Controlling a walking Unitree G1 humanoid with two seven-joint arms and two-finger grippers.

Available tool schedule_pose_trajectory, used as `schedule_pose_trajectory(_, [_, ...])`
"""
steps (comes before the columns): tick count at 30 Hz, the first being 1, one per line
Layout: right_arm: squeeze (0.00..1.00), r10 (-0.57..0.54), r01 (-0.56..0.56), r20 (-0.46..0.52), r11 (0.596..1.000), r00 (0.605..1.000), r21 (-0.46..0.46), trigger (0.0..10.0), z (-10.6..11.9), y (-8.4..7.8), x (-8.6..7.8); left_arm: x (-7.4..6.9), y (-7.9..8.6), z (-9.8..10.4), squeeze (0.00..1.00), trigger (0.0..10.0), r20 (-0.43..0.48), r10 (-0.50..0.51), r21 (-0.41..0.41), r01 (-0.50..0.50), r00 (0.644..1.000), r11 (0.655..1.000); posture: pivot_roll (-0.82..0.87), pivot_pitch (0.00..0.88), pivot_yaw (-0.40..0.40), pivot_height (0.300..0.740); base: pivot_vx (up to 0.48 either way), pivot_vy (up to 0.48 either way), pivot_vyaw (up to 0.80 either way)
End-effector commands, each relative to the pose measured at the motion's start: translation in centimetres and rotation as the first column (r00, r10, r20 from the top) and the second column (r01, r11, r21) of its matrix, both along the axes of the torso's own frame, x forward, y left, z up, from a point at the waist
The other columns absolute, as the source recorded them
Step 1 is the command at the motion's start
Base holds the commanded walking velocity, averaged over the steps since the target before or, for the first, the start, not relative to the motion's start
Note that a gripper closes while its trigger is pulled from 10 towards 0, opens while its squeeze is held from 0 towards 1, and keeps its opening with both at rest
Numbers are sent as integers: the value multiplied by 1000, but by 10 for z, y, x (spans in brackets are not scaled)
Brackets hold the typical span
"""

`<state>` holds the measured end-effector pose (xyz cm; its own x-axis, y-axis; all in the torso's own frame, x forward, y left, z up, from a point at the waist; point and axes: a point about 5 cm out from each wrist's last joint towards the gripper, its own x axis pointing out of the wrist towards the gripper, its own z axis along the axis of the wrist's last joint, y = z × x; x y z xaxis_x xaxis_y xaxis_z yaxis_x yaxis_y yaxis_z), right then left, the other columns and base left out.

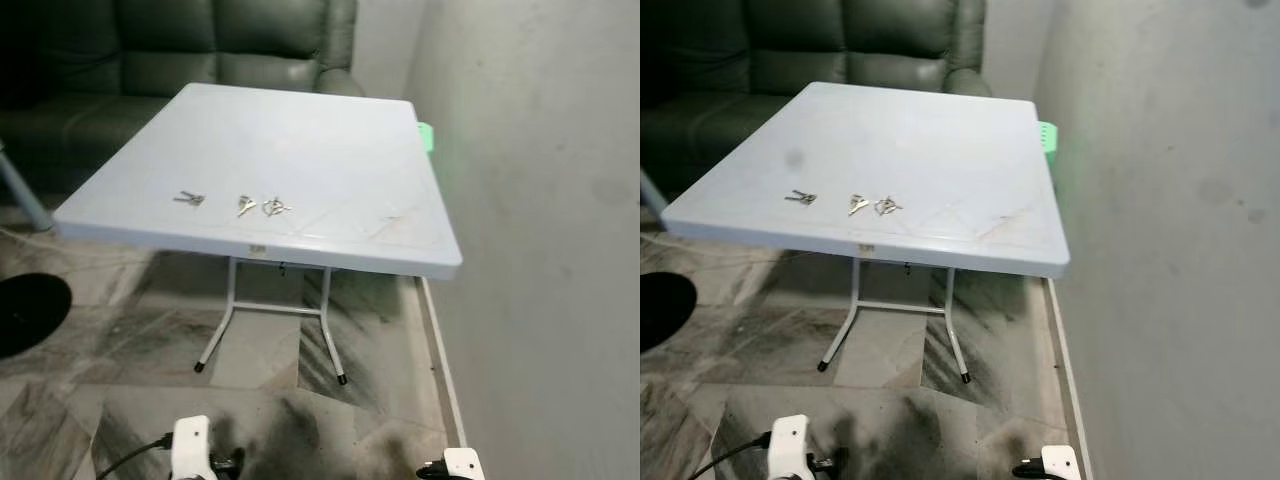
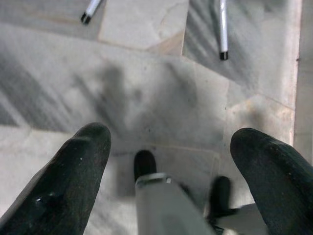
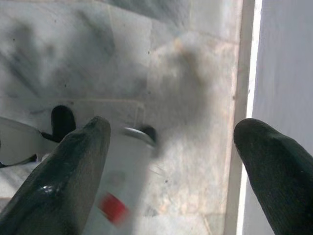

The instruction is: Hang keys on a hook

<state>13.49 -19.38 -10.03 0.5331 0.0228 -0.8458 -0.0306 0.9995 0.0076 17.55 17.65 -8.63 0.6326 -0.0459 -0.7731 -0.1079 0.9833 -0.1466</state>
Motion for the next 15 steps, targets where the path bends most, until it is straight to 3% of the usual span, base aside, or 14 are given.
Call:
schedule_pose_trajectory(1, [0, -8, 8, 0, 1000, 1000, -10, 10000, 1, -5, -1, 0, -7, -1, 0, 10000, 0, -8, -20, 8, 1000, 1000, -2, 0, -36, 740, 0, 352, 0])
schedule_pose_trajectory(15, [0, -6, 6, -5, 1000, 1000, -9, 10000, 0, -6, -3, 1, -7, 0, 0, 10000, 3, 4, -25, -4, 1000, 1000, 2, 0, -41, 740, 0, 444, 0])
